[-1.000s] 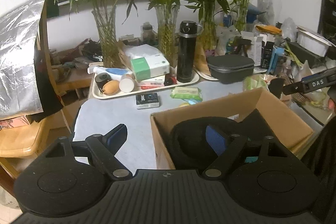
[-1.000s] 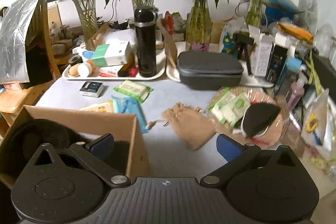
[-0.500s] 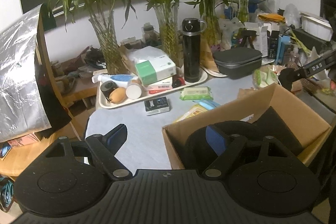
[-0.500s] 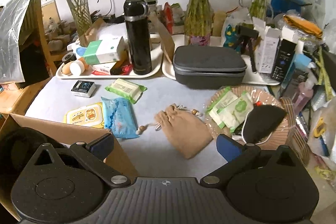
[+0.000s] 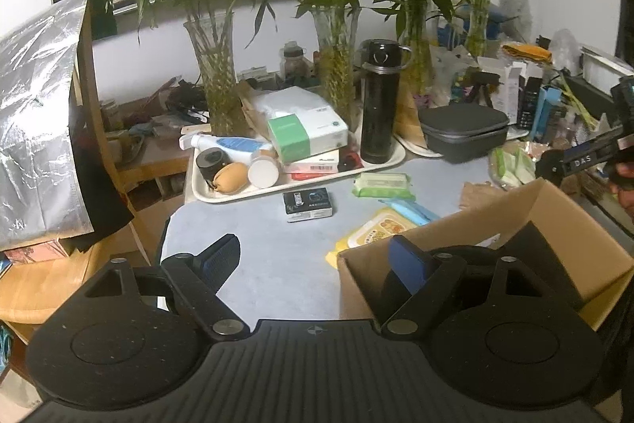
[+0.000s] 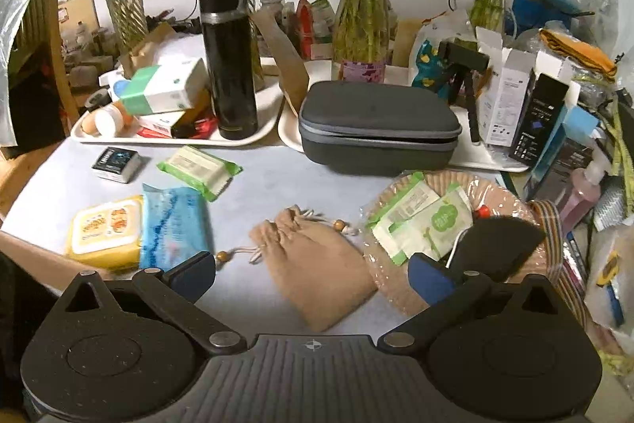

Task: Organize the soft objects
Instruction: 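Move the right gripper to the beige burlap drawstring pouch, then grasp the burlap pouch with the right gripper and lift it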

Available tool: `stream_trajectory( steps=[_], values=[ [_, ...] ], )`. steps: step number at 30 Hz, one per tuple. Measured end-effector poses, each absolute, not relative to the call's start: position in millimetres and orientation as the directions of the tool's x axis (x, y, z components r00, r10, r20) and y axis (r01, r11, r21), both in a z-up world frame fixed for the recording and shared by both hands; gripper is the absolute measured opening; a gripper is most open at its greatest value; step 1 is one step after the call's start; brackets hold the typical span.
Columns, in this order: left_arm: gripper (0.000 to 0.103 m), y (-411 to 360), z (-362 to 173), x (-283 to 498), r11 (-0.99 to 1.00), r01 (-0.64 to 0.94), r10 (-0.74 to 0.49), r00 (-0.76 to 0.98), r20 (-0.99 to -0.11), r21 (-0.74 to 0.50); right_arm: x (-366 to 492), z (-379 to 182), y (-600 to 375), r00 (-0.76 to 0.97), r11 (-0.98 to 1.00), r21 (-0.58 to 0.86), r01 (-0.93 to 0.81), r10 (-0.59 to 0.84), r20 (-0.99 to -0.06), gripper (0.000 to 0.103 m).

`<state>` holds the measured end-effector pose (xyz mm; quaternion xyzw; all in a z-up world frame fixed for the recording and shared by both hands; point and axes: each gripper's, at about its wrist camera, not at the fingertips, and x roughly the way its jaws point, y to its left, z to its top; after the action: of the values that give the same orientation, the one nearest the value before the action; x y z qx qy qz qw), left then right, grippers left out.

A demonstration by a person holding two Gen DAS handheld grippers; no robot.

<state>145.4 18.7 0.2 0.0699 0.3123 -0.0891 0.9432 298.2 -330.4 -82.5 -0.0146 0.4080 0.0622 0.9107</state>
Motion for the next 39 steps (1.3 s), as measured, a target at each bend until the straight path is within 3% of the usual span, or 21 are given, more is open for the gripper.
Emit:
stream_trajectory(
  steps=[11, 21, 23, 29, 34, 39],
  values=[
    [0.083, 33.6, -17.4, 154.7, 0.977, 0.212, -0.158, 0.753, -0.639, 0.009, 338.2, -134.8, -306.9, 0.594, 0.961, -0.029, -0.273, 0.145, -0.792, 0.072],
    [0.083, 41.0, -23.9, 159.0, 0.971, 0.232, -0.213, 0.750, -0.626, -0.053, 371.9, -177.9, -292.6, 0.523, 0.939, -0.060, -0.338, 0.135, -0.842, 0.054],
    [0.083, 43.1, -24.7, 159.8, 0.968, 0.238, -0.234, 0.748, -0.621, -0.077, 377.0, -184.7, -294.1, 0.506, 0.942, -0.051, -0.331, 0.132, -0.852, 0.041],
    [0.083, 45.6, -23.8, 163.7, 0.962, 0.244, -0.268, 0.749, -0.606, -0.123, 376.3, -191.1, -290.6, 0.489, 0.932, -0.027, -0.362, 0.165, -0.857, 0.013],
    [0.082, 45.9, -20.9, 166.4, 0.955, 0.249, -0.295, 0.751, -0.591, -0.161, 373.6, -190.3, -287.3, 0.492, 0.931, -0.041, -0.363, 0.154, -0.857, 0.003],
    [0.082, 44.8, -17.4, 168.4, 0.949, 0.259, -0.315, 0.750, -0.581, -0.180, 369.5, -177.4, -294.6, 0.520, 0.942, -0.015, -0.336, 0.172, -0.837, 0.002]
  ],
)
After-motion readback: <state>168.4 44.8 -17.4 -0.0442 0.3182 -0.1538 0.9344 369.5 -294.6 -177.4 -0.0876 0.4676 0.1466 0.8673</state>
